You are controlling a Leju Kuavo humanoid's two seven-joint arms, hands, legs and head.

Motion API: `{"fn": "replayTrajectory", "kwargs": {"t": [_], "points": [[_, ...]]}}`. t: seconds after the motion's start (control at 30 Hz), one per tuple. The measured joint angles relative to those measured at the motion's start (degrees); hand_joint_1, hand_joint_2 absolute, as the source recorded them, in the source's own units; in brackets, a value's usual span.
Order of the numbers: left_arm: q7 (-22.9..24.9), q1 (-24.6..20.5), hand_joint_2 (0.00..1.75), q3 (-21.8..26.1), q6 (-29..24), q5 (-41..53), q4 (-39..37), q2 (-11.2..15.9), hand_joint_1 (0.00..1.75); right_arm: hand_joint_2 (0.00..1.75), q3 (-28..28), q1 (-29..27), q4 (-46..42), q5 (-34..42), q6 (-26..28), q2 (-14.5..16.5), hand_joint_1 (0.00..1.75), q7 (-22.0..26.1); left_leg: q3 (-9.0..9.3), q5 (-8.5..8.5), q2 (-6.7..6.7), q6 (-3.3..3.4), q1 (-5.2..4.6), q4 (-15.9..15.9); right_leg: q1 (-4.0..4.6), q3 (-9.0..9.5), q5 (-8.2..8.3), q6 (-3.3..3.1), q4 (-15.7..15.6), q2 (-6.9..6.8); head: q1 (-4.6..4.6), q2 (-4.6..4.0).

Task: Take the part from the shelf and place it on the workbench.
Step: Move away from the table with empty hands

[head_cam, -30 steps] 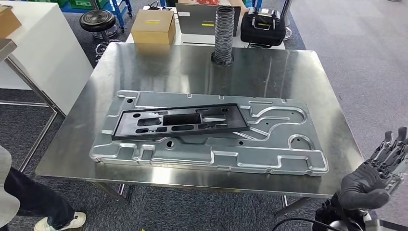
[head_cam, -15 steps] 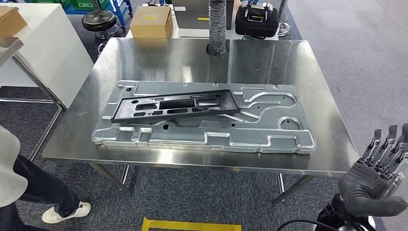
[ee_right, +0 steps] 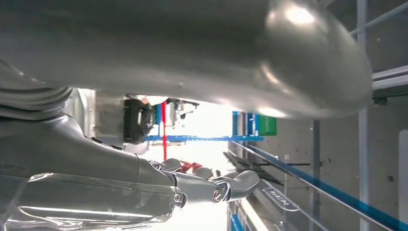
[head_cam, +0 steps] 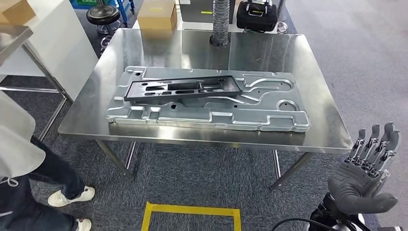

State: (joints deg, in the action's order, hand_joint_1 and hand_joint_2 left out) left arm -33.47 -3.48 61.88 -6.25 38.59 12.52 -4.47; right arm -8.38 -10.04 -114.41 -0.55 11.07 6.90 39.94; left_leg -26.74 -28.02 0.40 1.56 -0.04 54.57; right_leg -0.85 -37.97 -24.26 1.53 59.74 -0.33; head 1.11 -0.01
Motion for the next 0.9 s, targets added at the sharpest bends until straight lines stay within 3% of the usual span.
{"fn": "replayTrajectory", "kwargs": {"t": [0.07, 0.1, 0.13, 0.17, 0.23, 0.3, 0.33, 0.37, 0.43, 0.47, 0.5, 0.57, 0.6, 0.63, 0.67, 0.7, 0.73, 0.77, 0.83, 0.9], "points": [[0.0, 0.0, 0.00, 0.0, 0.0, 0.3, 0.0, -0.1, 0.00, 0.00, -0.1, -0.2, 0.7, -0.2, 0.7, 0.3, 0.00, 0.0, -1.89, 1.56, 0.14, 0.44, -0.08, 0.1, -0.07, -1.71, -6.59, 0.24, 7.1, 0.08, -0.22, -0.01], [0.0, 0.0, 0.00, 0.0, -0.1, 0.5, 0.0, -0.2, 0.00, 0.00, -0.2, -0.3, 1.1, -0.1, 0.6, 0.4, 0.00, 0.0, -2.95, 2.32, 0.16, 0.45, -0.16, 0.2, -0.07, -2.28, -8.55, 0.38, 10.9, 0.08, -0.27, 0.00], [0.0, 0.0, 0.00, 0.0, -0.1, 0.6, 0.0, -0.3, 0.00, 0.00, -0.2, -0.5, 1.7, 0.4, 0.0, 0.5, 0.00, 0.0, -4.05, 3.07, 0.18, 0.44, -0.24, 0.3, -0.07, -2.28, -9.03, 0.46, 13.6, 0.08, -0.29, 0.00], [0.0, 0.1, 0.00, 0.1, -0.1, 0.8, 0.0, -0.3, 0.00, 0.00, -0.2, -0.8, 2.3, 1.1, -1.3, 0.5, 0.00, 0.0, -5.18, 3.78, 0.19, 0.38, -0.30, 0.6, -0.06, -1.43, -8.12, 0.44, 14.5, 0.08, -0.29, 0.00], [0.0, 0.0, 0.00, 0.1, -0.1, 1.1, 0.0, -0.5, 0.00, 0.00, -0.4, -1.1, 3.3, 2.7, -5.0, 0.5, 0.00, 0.0, -7.32, 5.00, 0.19, 0.19, -0.38, 1.3, 0.04, 3.27, -5.22, 0.04, 10.2, 0.08, -0.28, 0.00], [0.0, 0.0, 0.00, 0.2, -0.1, 1.3, 0.0, -0.7, 0.00, 0.00, -1.0, -1.1, 3.9, 4.7, -9.4, 0.5, 0.00, 0.0, -8.87, 5.90, 0.21, -0.15, -0.57, 2.2, 0.39, 10.18, -5.56, -0.60, 1.1, 0.03, -0.26, 0.00], [0.0, 0.0, 0.00, 0.3, -0.2, 1.5, 0.0, -0.8, 0.00, 0.00, -1.5, -1.1, 4.3, 6.2, -11.8, 0.5, 0.00, 0.0, -9.33, 6.38, 0.25, -0.39, -0.59, 2.5, 0.58, 12.39, -6.42, -0.87, -2.3, 0.03, -0.27, 0.00], [0.0, 0.1, 0.00, 0.4, -0.2, 1.6, 0.0, -0.9, 0.00, 0.00, -2.0, -1.0, 4.8, 7.7, -14.1, 0.6, 0.00, 0.0, -9.66, 6.90, 0.31, -0.68, -0.57, 2.6, 0.81, 13.48, -7.06, -1.13, -4.2, 0.04, -0.28, 0.00], [0.0, 0.2, 0.00, 0.7, -0.3, 1.7, 0.0, -0.9, 0.00, 0.00, -3.1, -0.9, 6.2, 10.3, -17.6, 0.7, 0.00, 0.0, -10.12, 7.67, 0.33, -1.37, -0.40, 2.7, 0.77, 12.84, -6.36, -1.70, -4.7, 0.11, -0.36, 0.00], [-0.1, 0.3, 0.00, 0.8, -0.3, 1.7, 0.0, -1.0, 0.00, 0.00, -3.6, -0.8, 7.1, 11.0, -18.5, 0.8, 0.00, -0.1, -10.53, 6.73, 0.25, -1.69, -0.31, 3.3, 0.67, 12.24, -5.65, -2.10, -4.8, 0.11, -0.33, 0.00], [-0.1, 0.4, 0.00, 1.0, -0.3, 1.7, 0.0, -1.1, 0.00, 0.00, -4.0, -0.6, 8.0, 11.3, -18.8, 1.0, 0.00, -0.5, -11.20, 4.60, 0.15, -2.00, -0.21, 5.0, 0.50, 11.49, -4.82, -2.42, -4.9, 0.10, -0.25, 0.00], [-0.2, 0.4, 0.00, 1.2, -0.4, 1.7, 0.0, -1.2, 0.00, 0.00, -4.6, -0.3, 9.9, 11.3, -18.1, 1.3, 0.00, -1.9, -12.96, -1.64, 0.03, -2.51, 0.12, 11.6, 0.44, 9.56, -3.23, -2.77, -4.9, 0.11, -0.05, 0.00], [-0.2, 0.4, 0.00, 1.3, -0.4, 1.7, 0.1, -1.2, 0.00, 0.00, -4.8, -0.2, 10.9, 11.3, -17.7, 1.5, 0.00, -2.5, -13.61, -3.90, 0.04, -2.74, 0.26, 15.3, 0.45, 8.49, -2.44, -2.72, -4.8, 0.13, 0.01, 0.00], [-0.3, 0.4, 0.00, 1.4, -0.5, 1.7, 0.1, -1.2, 0.00, 0.00, -5.1, -0.1, 11.9, 11.3, -17.5, 1.6, 0.00, -2.9, -13.75, -4.68, 0.04, -2.90, 0.34, 18.2, 0.45, 7.39, -1.70, -2.62, -4.6, 0.13, 0.01, -0.01], [-0.3, 0.4, 0.00, 1.5, -0.5, 1.7, 0.1, -1.2, 0.00, 0.00, -5.4, -0.1, 12.8, 11.3, -17.3, 1.7, 0.00, -3.0, -13.07, -3.99, 0.04, -3.02, 0.42, 19.5, 0.41, 6.21, -0.99, -2.47, -4.3, 0.12, 0.02, -0.01], [-0.3, 0.4, 0.00, 1.6, -0.5, 1.7, 0.1, -1.2, 0.00, 0.00, -5.6, 0.0, 13.5, 11.2, -17.1, 1.8, 0.00, -3.1, -11.40, -2.35, 0.03, -3.06, 0.49, 18.8, 0.35, 5.04, -0.35, -2.29, -4.0, 0.10, 0.02, 0.00], [-0.3, 0.4, 0.00, 1.7, -0.5, 1.7, 0.1, -1.2, 0.00, 0.00, -5.9, 0.1, 14.3, 10.8, -16.5, 1.8, 0.00, -3.4, -8.73, -0.75, 0.01, -3.05, 0.56, 16.3, 0.28, 3.94, 0.25, -2.08, -3.6, 0.10, 0.02, 0.00], [-0.3, 0.3, 0.00, 1.8, -0.6, 1.7, 0.1, -1.2, 0.00, 0.00, -6.1, 0.3, 15.1, 10.0, -15.6, 1.9, 0.00, -3.9, -5.30, -0.36, -0.09, -2.95, 0.58, 12.2, 0.25, 2.98, 0.78, -1.82, -3.2, 0.11, 0.03, 0.01], [-0.3, 0.1, 0.00, 2.1, -0.8, 1.7, 0.1, -1.3, 0.00, 0.00, -6.8, 0.9, 17.7, 6.4, -12.5, 1.9, 0.00, -5.1, 0.20, -2.04, -0.32, -2.39, 0.39, 4.0, 0.28, 1.93, 1.78, -1.16, -2.7, 0.14, -0.02, 0.01], [-0.5, 0.0, 0.00, 2.5, -1.0, 1.8, 0.2, -1.4, 0.00, 0.00, -7.8, 1.7, 22.9, 0.5, -8.2, 1.8, 0.00, -5.7, 1.49, -3.03, -0.39, -1.46, 0.11, 0.9, 0.27, 1.78, 2.97, -0.37, -3.0, 0.12, 0.00, 0.01]]}}
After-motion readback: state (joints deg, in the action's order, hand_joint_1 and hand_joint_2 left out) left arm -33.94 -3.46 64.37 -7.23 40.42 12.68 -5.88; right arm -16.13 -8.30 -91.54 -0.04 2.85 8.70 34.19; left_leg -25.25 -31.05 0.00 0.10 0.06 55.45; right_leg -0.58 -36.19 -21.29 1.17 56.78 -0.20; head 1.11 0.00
